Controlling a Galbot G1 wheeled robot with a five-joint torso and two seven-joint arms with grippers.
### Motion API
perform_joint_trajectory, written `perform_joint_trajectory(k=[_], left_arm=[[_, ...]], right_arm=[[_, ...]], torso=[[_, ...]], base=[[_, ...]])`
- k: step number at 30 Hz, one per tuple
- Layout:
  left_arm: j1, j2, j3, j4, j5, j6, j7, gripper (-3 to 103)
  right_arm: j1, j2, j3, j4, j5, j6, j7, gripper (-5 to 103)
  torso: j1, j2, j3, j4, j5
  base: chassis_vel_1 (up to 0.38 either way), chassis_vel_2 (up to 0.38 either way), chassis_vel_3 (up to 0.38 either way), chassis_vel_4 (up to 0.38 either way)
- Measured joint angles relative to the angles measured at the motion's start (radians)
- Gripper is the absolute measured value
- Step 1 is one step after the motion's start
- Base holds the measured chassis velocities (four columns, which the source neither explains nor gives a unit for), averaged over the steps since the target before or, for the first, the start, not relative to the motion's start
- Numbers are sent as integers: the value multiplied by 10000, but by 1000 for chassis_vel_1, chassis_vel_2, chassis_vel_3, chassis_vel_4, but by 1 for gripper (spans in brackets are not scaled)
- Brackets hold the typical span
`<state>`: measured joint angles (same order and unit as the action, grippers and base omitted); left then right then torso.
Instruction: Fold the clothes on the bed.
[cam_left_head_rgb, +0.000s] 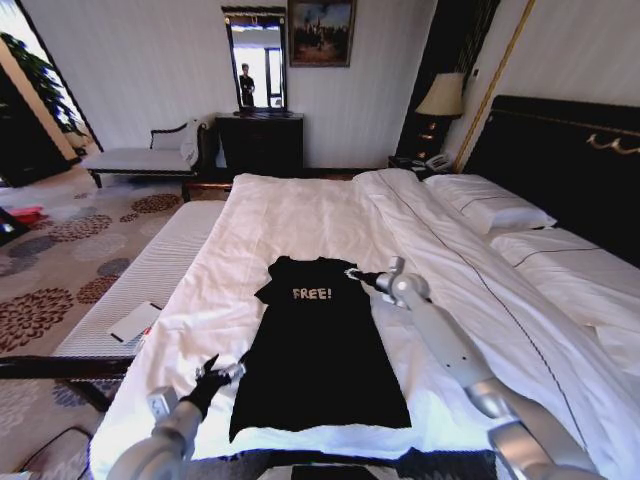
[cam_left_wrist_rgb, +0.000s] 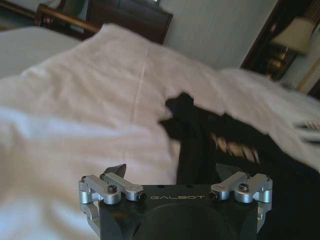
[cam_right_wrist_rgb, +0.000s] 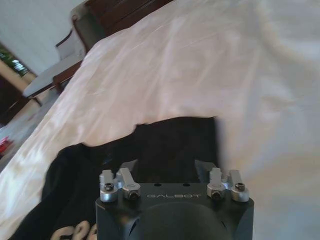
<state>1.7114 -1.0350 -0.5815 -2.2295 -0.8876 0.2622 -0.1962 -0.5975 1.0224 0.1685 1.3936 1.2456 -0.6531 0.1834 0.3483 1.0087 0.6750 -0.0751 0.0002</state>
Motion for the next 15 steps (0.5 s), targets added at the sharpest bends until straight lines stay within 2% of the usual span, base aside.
perform_joint_trajectory(k=[2, 4, 6, 8, 9, 11, 15], left_arm=[[-1004, 214, 106, 512, -500, 80, 68, 100], [-1466, 340, 186, 797, -762, 126, 91, 100], [-2336, 563, 308, 1424, -1296, 221, 121, 100], [-2818, 647, 267, 1957, -1686, 247, 318, 100], [-3034, 659, 234, 2207, -1889, 254, 425, 100], [-3291, 661, 260, 2492, -2109, 259, 565, 100], [-4234, 589, 479, 3429, -2525, 268, 908, 100]], right_arm=[[-332, -404, 404, 297, 247, 85, 164, 77], [-576, -605, 673, 462, 285, 132, 205, 77], [-1104, -971, 1190, 862, 326, 174, 264, 88], [-1466, -1222, 1472, 1171, 356, 184, 291, 97], [-1666, -1334, 1604, 1347, 386, 187, 293, 99], [-1947, -1439, 1804, 1554, 432, 187, 309, 99], [-2836, -1675, 2453, 2130, 532, 186, 407, 100]], torso=[[1, 0, 0, -1, -2], [1, -1, 1, -1, -1], [2, -1, 0, -16, -1], [1, -1, 0, -11, 0], [1, 0, 0, 1, 0], [0, 0, 0, 8, 2], [1, 0, 0, 1, -4]], base=[[0, 0, 0, 0], [0, 0, 0, 0], [0, 0, 0, 0], [0, 0, 0, 0], [0, 0, 0, 0], [0, 0, 0, 0], [0, 0, 0, 0]])
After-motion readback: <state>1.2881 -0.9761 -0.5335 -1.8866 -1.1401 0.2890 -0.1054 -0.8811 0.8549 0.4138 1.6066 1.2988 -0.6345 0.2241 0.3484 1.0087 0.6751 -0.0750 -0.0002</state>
